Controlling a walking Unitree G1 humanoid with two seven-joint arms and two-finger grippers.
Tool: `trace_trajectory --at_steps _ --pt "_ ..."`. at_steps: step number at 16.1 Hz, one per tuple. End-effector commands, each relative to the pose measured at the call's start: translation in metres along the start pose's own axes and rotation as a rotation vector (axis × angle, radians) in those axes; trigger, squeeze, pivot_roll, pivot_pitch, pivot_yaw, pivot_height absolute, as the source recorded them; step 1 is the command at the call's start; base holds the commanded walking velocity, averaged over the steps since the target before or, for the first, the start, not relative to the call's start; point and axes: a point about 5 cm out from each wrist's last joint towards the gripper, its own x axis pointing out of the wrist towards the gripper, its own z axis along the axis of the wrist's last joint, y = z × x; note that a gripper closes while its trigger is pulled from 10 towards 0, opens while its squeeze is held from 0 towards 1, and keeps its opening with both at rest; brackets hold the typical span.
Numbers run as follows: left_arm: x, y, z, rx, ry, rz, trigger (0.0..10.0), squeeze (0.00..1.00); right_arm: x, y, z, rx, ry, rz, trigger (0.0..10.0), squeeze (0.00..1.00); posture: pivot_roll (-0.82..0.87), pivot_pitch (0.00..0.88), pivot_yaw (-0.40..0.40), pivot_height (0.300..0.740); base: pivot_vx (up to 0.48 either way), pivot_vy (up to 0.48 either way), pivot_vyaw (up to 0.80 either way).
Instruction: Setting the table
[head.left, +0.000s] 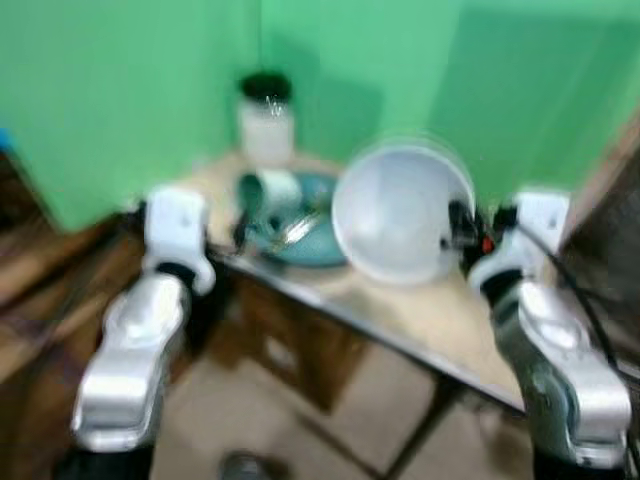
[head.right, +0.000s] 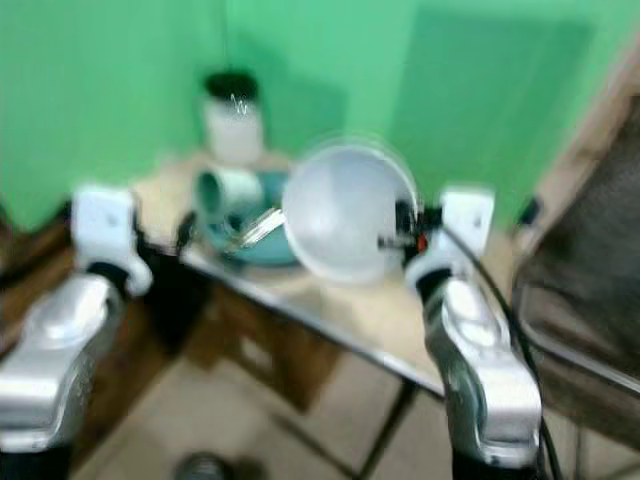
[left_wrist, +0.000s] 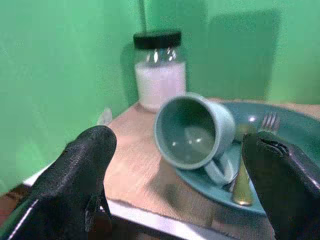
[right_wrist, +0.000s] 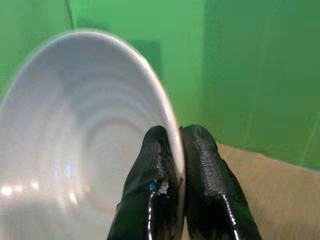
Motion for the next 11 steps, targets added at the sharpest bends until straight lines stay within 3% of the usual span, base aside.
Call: trace_trajectory --at_steps 1,8,11 --pt "0.003 0.000 0.006 0.014 -0.020 -0.012 10.0 0.00 0.001 0.001 0.010 0.004 -0.042 0.002 10.0 0.00 0.10 0.000 -0.085 0.740 0.000 0.000 -0.80" --pt "0.007 0.004 0.009 0.031 -0.037 0.019 10.0 0.00 -0.005 -0.009 0.018 -0.027 -0.079 -0.076 10.0 0.00 0.09 0.000 -0.086 0.740 0.000 0.000 -0.80" --pt "0.012 0.000 0.013 0.021 -0.044 -0.025 10.0 0.00 -0.012 -0.016 0.021 0.004 -0.130 -0.140 10.0 0.00 0.06 0.000 -0.031 0.740 0.000 0.000 -0.80"
